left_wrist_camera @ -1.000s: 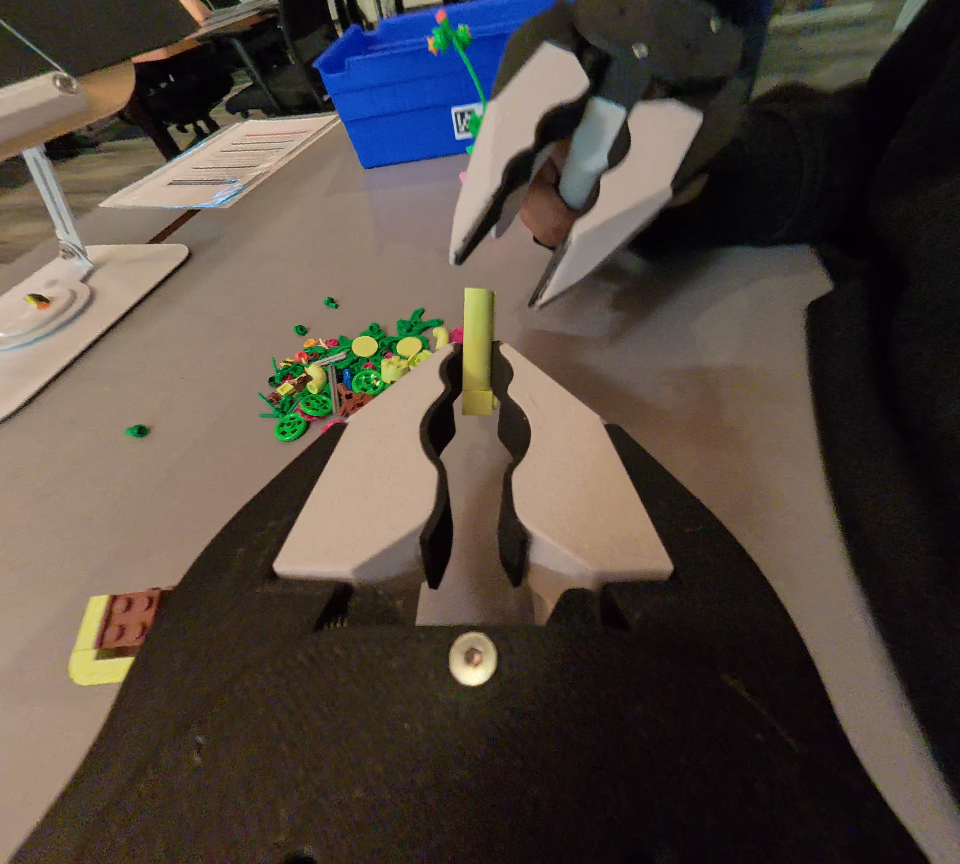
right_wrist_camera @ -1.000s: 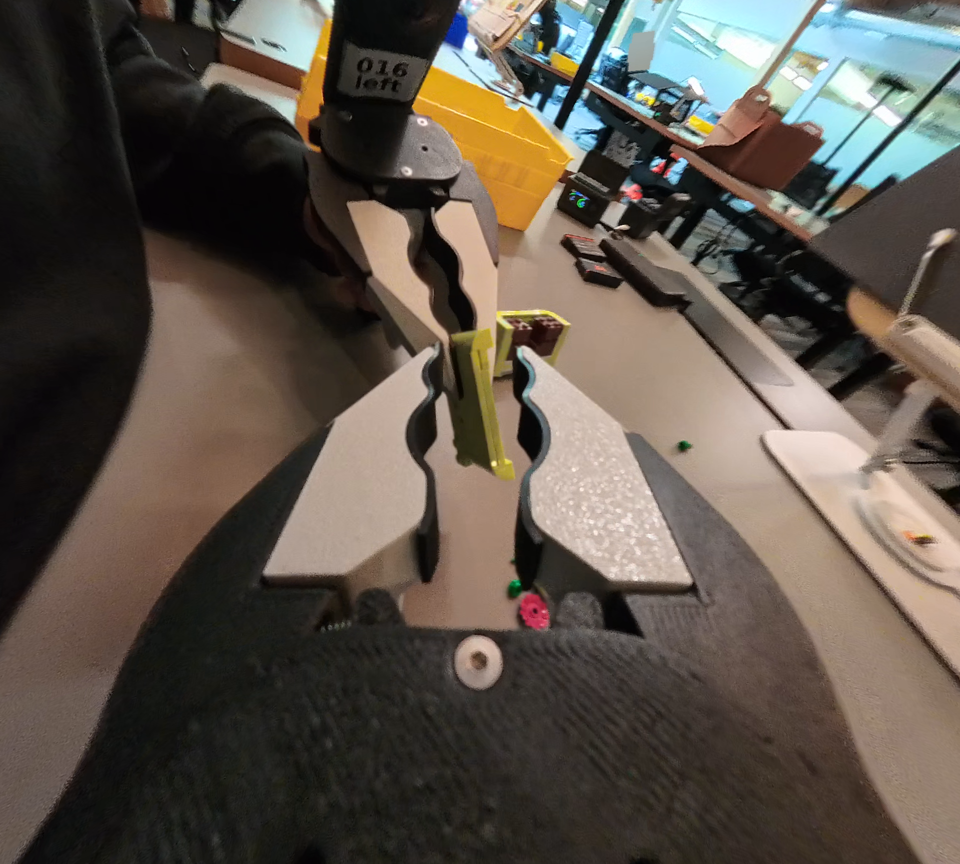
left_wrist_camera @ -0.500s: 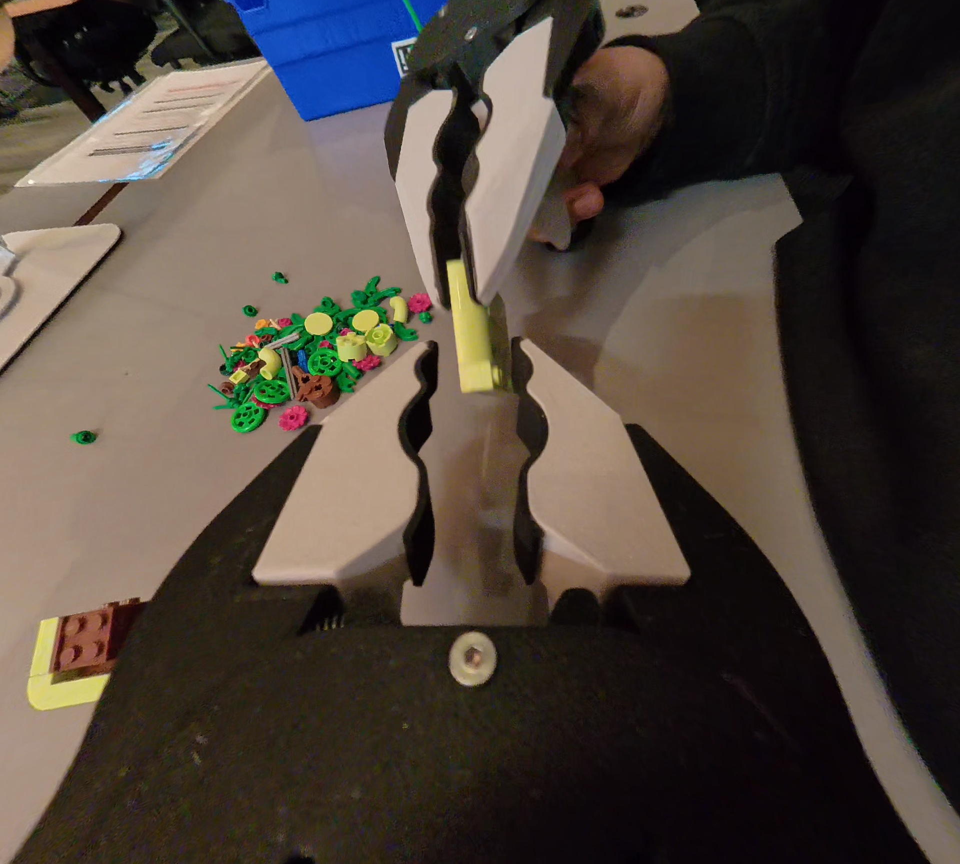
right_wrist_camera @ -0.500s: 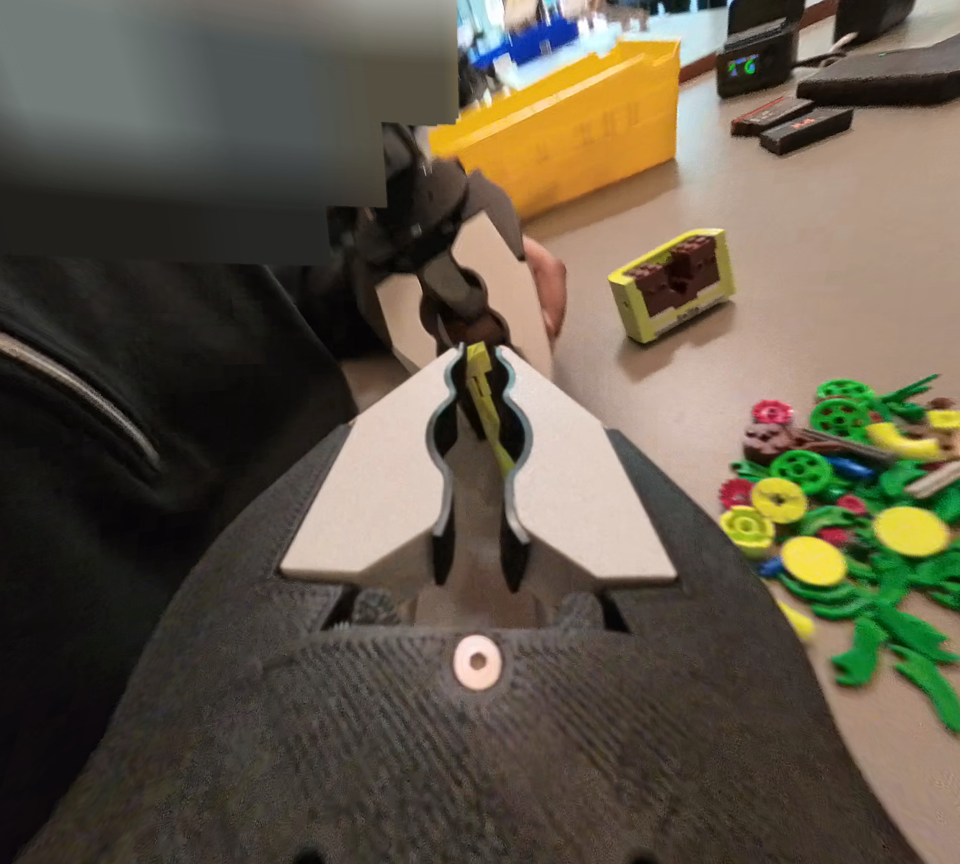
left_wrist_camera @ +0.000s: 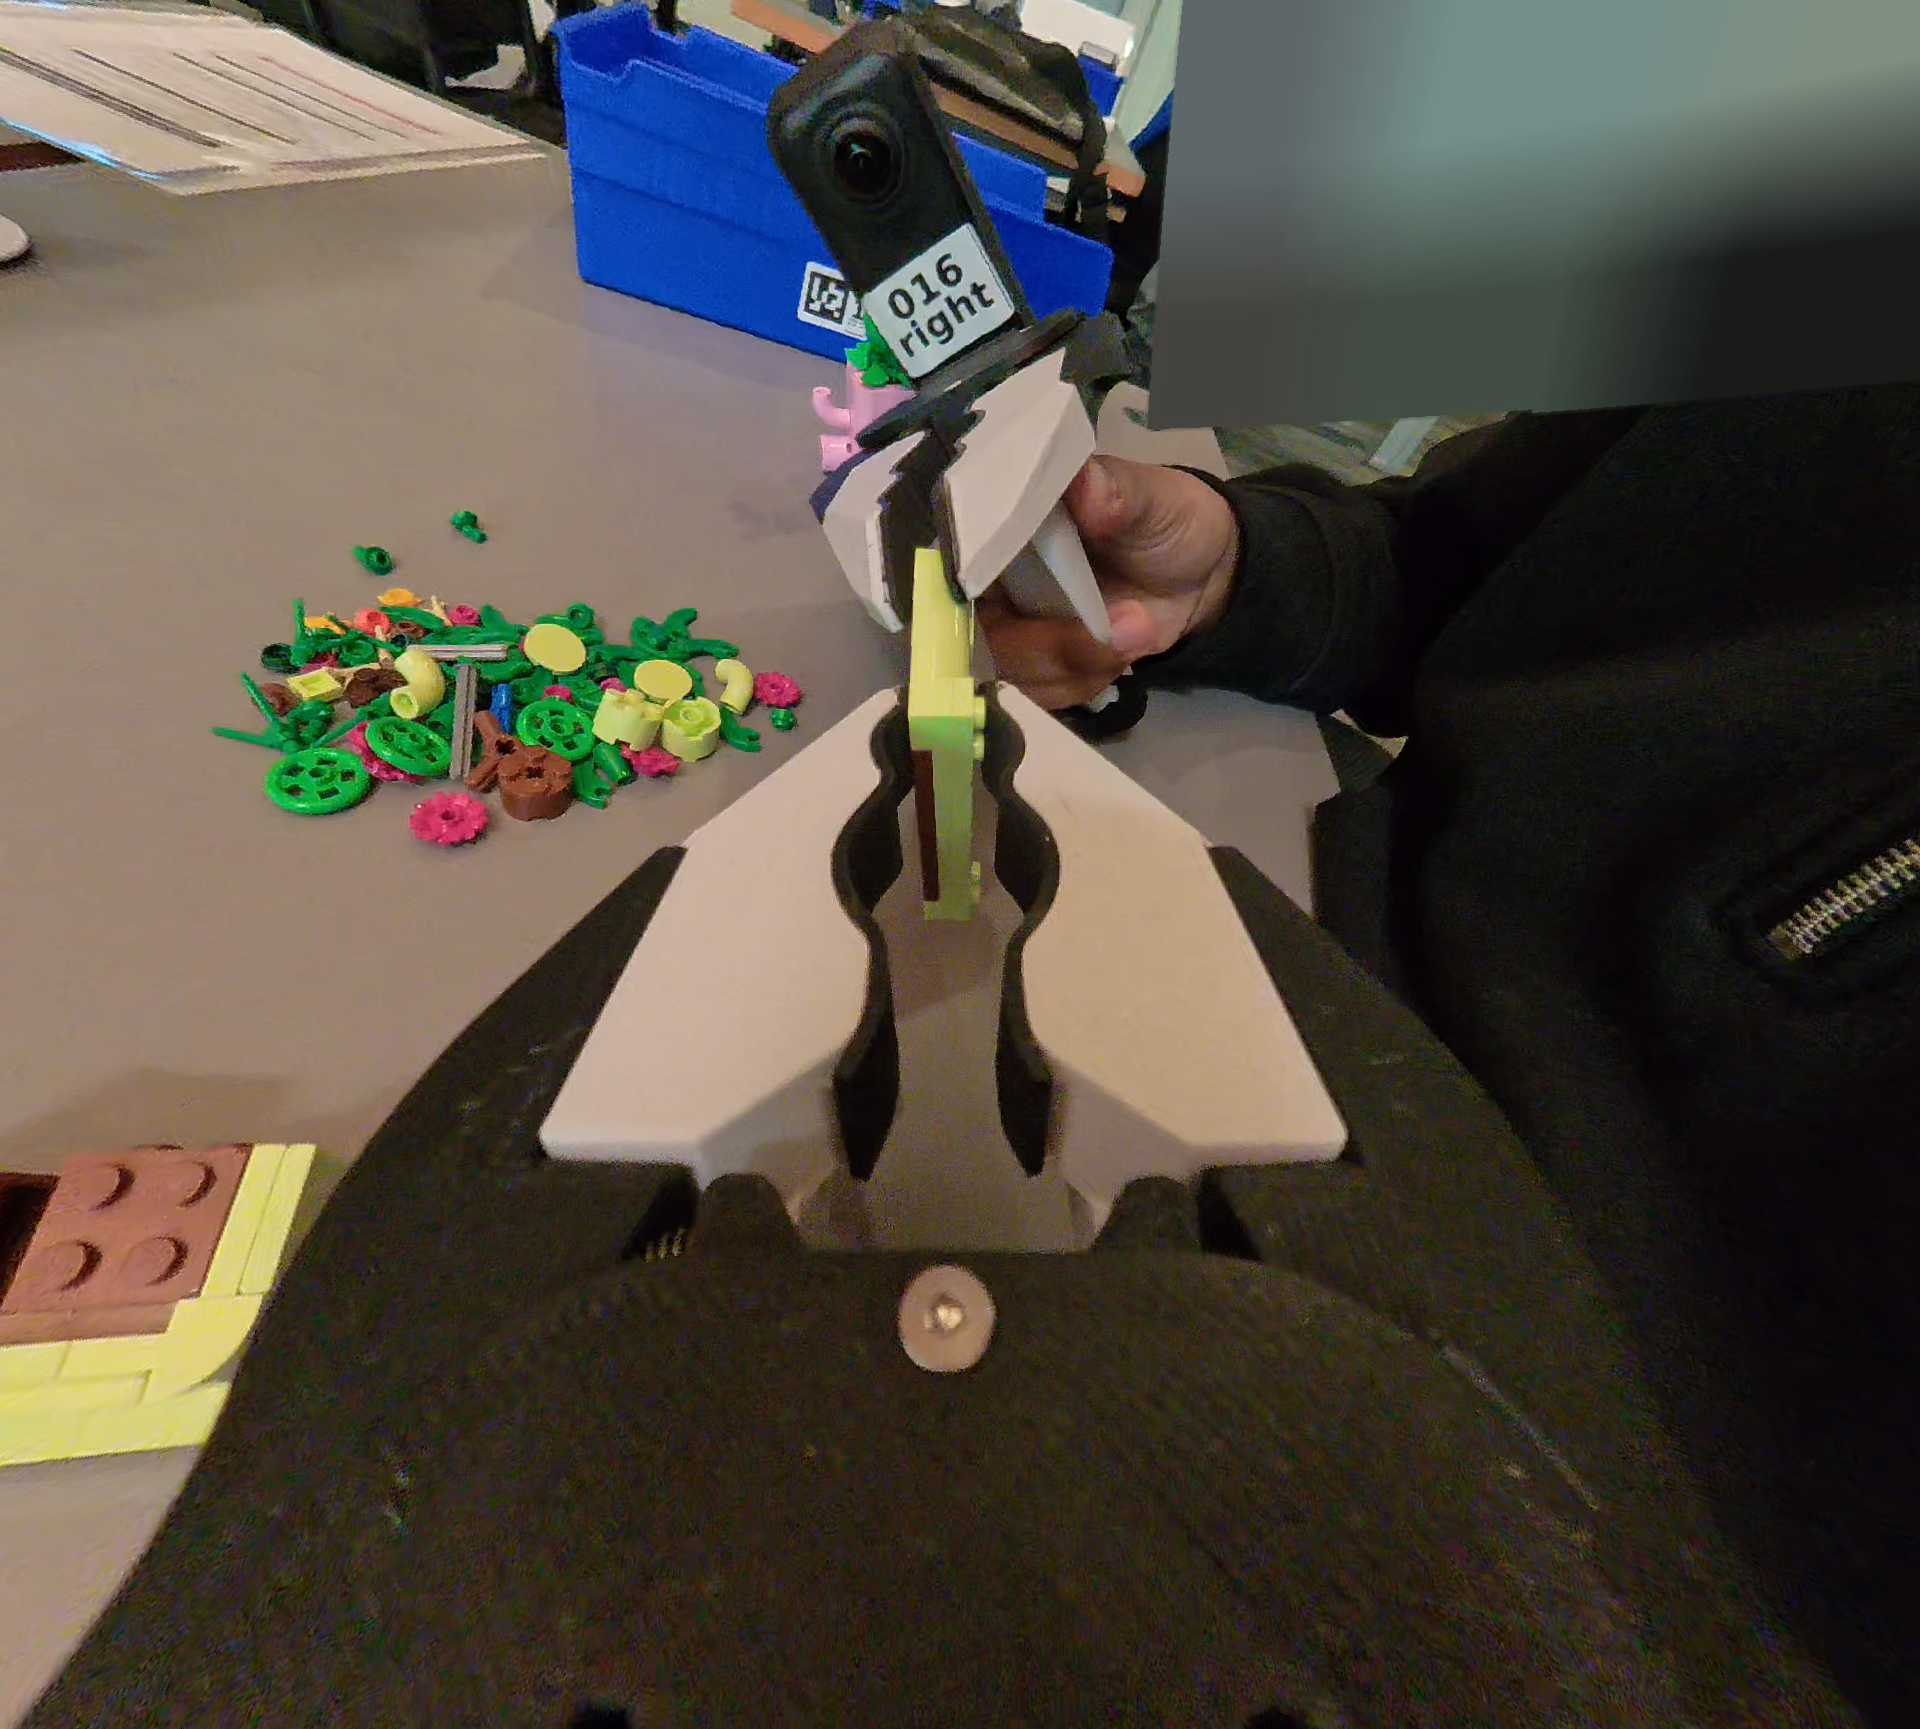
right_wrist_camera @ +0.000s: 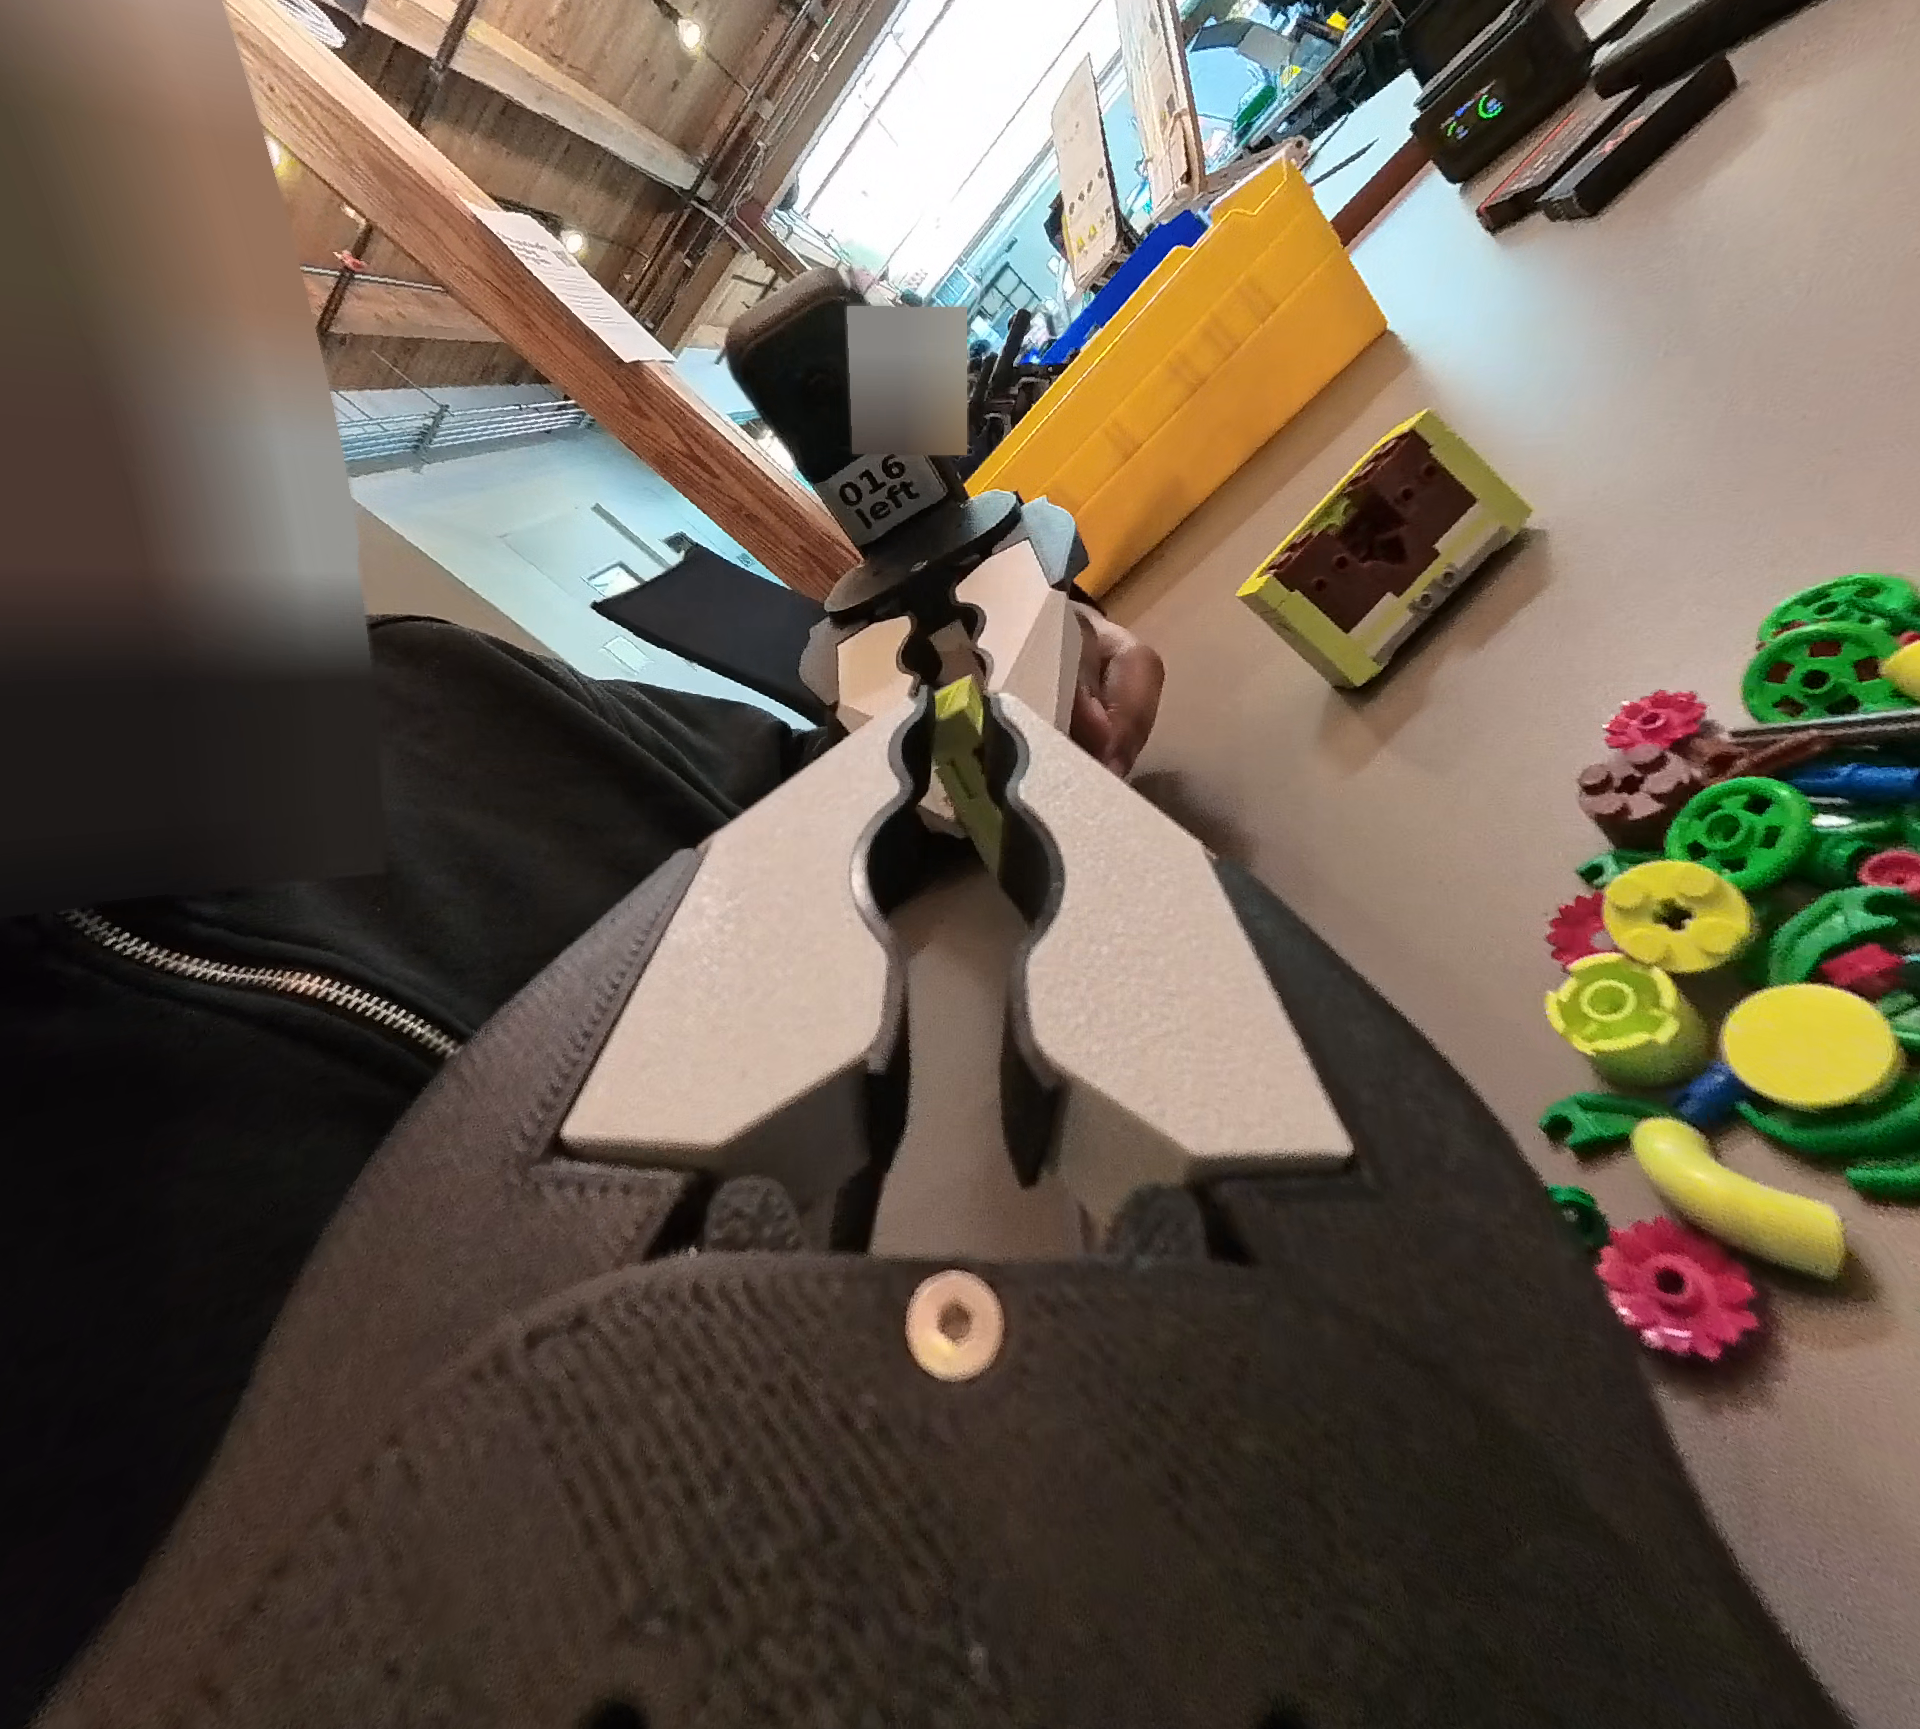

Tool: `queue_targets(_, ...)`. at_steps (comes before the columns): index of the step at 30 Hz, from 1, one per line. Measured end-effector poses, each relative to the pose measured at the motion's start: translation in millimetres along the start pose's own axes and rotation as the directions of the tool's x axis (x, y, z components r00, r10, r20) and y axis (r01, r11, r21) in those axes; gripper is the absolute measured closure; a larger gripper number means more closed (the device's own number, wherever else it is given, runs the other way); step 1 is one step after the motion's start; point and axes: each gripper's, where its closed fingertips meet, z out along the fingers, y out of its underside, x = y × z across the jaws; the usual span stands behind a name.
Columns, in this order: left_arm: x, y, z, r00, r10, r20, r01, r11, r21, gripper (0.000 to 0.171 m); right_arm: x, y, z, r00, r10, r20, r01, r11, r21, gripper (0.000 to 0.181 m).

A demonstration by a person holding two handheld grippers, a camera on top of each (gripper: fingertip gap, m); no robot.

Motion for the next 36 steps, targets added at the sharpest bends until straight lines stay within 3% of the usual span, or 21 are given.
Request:
queue_targets(6,-10,3,-1,0.998,-0.063,0.027,0.063,0.998,-0.02,0.165,2,-18,-14,0.999,-0.033,-0.025,0.034,0.997,0.072,0.166)
queue_targets(12,-12,-5,-5,0.989,-0.147,-0.019,0.148,0.988,0.043,0.165,9,-12,-15,0.928,-0.317,-0.194,0.309,0.949,-0.067,0.161)
queue_targets(18,2,-15,-8,0.999,0.027,-0.032,-0.023,0.993,0.116,0.165,-2,7,-4,0.767,-0.614,-0.19,0.573,0.787,-0.23,0.175)
queue_targets(21,3,-12,-9,0.993,0.12,-0.007,-0.119,0.99,0.078,0.163,-6,10,-3,0.652,-0.735,-0.189,0.677,0.675,-0.293,0.176)
queue_targets(26,-5,1,-16,0.908,0.407,0.103,-0.403,0.914,-0.057,0.132,6,24,-5,0.466,-0.871,-0.156,0.743,0.481,-0.466,0.177)
queue_targets(30,-4,22,-13,0.844,0.533,0.067,-0.514,0.837,-0.189,0.14,11,39,-3,0.412,-0.907,-0.086,0.747,0.39,-0.538,0.176)
queue_targets(36,5,30,-13,0.819,0.573,0.003,-0.561,0.803,-0.204,0.164,16,53,-4,0.397,-0.918,-0.015,0.746,0.331,-0.578,0.176)
